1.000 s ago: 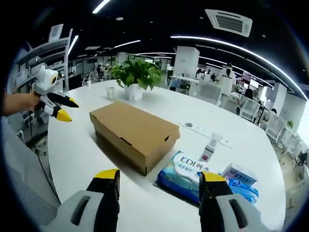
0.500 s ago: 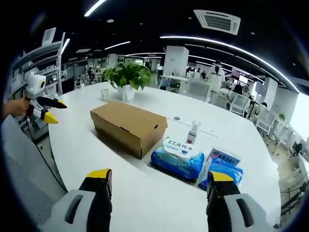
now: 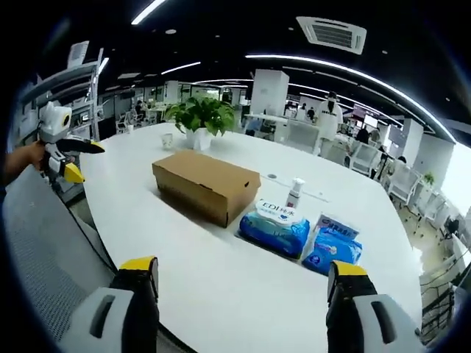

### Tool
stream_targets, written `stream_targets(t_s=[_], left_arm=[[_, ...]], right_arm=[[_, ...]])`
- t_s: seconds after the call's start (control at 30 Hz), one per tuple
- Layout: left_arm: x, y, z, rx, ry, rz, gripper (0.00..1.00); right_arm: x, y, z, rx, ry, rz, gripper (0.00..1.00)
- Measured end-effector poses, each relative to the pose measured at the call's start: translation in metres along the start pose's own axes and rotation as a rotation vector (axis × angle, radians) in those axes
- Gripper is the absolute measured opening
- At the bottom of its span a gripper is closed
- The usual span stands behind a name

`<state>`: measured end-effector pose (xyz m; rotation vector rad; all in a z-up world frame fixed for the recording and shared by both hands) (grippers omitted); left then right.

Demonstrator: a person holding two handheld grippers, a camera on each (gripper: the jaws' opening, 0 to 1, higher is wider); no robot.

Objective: Operate the shoe box by opening the lid, removing the specified soft item, and placing it in the target area until the item is outside and the box remains undamaged.

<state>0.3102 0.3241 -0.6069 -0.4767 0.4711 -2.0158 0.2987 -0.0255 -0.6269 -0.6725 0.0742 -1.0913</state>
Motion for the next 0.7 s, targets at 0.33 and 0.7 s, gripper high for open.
stream_targets(t_s=[0.33,0.7], left_arm=[[-0.006,-0.002,-0.006,0.009,-0.029,0.030,0.99],[-0.002,-0.002,-0.003,0.023,0.011,0.034,0.99]], right_arm=[[0.003,-0.025,-0.011,0.010,0.060,-0.052,0.99],[0.000,-0.032,-0.009,0.045,0.089,-0.065,0.99]])
Point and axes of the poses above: the point that each gripper's makers call its tool centre point, and the gripper's own axes: y roughly forward along the fingers, x roughly to its right, z roughly out of its top, the point moved 1 cm from there along -y, roughly backward along the fingers, and after that the axes turned 11 degrees about -y, right-handed, at the moved point
